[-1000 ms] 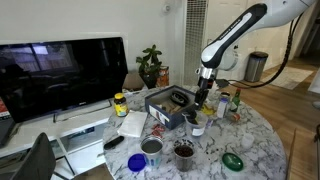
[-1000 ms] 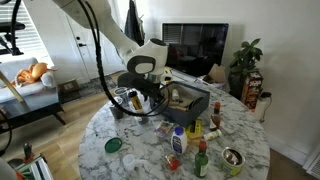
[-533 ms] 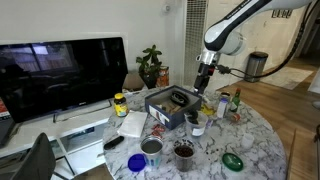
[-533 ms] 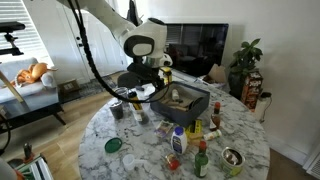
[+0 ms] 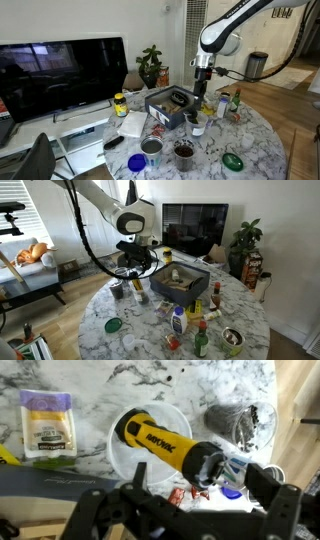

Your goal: Remove the clear cup from the box and put the torch on the table then put the silver cup inside the clear cup

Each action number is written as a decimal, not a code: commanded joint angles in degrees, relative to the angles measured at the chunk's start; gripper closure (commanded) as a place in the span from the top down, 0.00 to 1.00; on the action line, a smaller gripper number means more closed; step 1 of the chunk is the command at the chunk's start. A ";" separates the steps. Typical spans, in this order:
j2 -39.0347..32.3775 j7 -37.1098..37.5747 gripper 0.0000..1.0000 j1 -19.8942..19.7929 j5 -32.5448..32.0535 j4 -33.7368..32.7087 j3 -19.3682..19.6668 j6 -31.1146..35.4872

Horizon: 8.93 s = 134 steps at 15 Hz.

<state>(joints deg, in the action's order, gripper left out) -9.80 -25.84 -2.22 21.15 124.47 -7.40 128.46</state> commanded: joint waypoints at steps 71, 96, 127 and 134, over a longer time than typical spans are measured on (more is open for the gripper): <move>8.09 -58.71 0.33 7.65 32.71 2.04 0.63 -0.25; -9.34 -81.67 0.33 5.43 46.85 -1.74 -0.23 7.38; -18.44 -27.51 1.00 16.14 -6.88 -10.65 -5.87 20.50; -25.79 -28.97 1.00 14.46 -14.95 -17.29 -10.37 18.59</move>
<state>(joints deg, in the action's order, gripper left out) -32.13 -54.49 13.93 9.75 110.51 -15.28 149.07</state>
